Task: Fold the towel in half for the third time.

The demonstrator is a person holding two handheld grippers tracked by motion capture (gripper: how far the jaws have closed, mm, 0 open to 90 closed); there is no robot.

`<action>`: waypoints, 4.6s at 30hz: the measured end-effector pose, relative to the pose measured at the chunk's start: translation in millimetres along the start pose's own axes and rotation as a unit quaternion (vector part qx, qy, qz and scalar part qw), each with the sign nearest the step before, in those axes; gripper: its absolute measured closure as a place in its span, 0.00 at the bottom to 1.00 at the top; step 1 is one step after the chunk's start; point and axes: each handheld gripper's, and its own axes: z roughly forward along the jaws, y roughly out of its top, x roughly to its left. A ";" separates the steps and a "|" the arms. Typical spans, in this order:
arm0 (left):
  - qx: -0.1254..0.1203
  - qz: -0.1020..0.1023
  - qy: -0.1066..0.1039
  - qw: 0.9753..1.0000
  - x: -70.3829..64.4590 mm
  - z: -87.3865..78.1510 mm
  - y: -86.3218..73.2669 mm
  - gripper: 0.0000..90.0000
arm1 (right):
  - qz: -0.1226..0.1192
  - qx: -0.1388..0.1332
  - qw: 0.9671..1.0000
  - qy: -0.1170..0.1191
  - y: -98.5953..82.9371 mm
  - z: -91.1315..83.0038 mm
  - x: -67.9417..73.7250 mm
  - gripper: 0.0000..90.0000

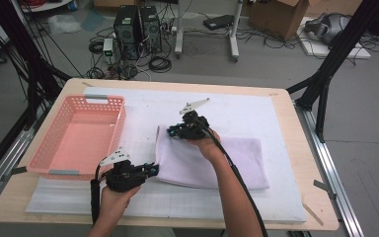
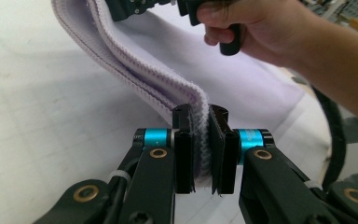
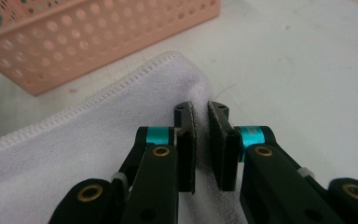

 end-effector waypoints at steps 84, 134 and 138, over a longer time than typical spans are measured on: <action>-0.025 0.110 0.038 0.993 8.4 37.1 -5.5 0.37 | 0.104 -0.053 0.963 -0.243 -181.2 -220.0 30.2 0.52; -0.023 0.100 0.047 0.994 12.1 31.5 -9.2 0.37 | 0.137 0.034 0.944 -0.297 -179.7 -210.5 23.6 0.76; -0.022 0.100 0.046 0.994 11.6 32.3 -9.3 0.37 | 0.118 0.006 0.952 -0.282 -153.4 -205.3 19.4 0.70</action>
